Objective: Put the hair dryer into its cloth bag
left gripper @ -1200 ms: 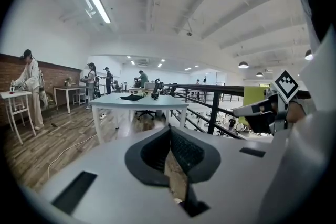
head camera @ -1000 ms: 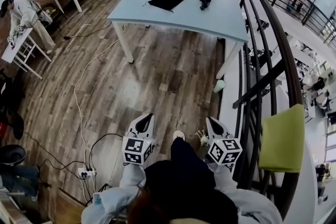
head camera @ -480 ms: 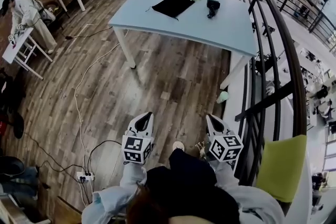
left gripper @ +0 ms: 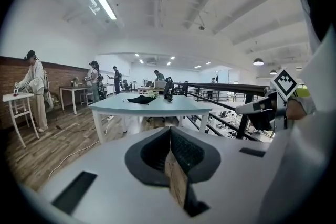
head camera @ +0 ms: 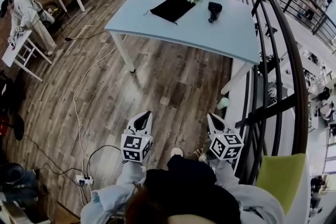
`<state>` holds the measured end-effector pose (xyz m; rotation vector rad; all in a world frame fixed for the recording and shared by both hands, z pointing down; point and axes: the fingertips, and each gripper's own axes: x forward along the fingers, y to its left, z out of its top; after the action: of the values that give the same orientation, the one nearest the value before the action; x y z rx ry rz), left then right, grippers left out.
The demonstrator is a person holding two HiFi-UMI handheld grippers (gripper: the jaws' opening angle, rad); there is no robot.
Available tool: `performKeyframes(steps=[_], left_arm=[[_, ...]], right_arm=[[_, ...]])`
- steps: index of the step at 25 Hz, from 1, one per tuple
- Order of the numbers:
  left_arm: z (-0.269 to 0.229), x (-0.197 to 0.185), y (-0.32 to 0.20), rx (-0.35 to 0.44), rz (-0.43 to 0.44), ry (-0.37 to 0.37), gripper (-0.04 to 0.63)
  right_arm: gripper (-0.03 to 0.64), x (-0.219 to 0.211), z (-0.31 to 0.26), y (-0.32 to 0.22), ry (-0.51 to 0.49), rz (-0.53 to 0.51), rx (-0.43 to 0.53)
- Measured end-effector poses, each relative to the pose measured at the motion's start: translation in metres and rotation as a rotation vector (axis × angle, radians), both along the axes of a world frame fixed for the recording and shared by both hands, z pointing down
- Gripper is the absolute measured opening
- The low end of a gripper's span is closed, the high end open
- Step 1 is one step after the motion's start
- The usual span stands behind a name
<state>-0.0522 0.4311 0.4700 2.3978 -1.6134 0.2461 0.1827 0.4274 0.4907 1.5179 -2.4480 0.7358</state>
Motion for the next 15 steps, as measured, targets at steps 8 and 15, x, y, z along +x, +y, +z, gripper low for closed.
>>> performKeyframes(steps=[8, 15], left_arm=[[0.0, 0.014, -0.035, 0.017, -0.017, -0.006, 0.017], [0.008, 0.015, -0.035, 0.003, -0.035, -0.009, 0.017]], right_arm=[[0.006, 0.018, 0.002, -0.039, -0.002, -0.001, 0.009], [0.006, 0.018, 0.009, -0.044, -0.009, -0.014, 0.002]])
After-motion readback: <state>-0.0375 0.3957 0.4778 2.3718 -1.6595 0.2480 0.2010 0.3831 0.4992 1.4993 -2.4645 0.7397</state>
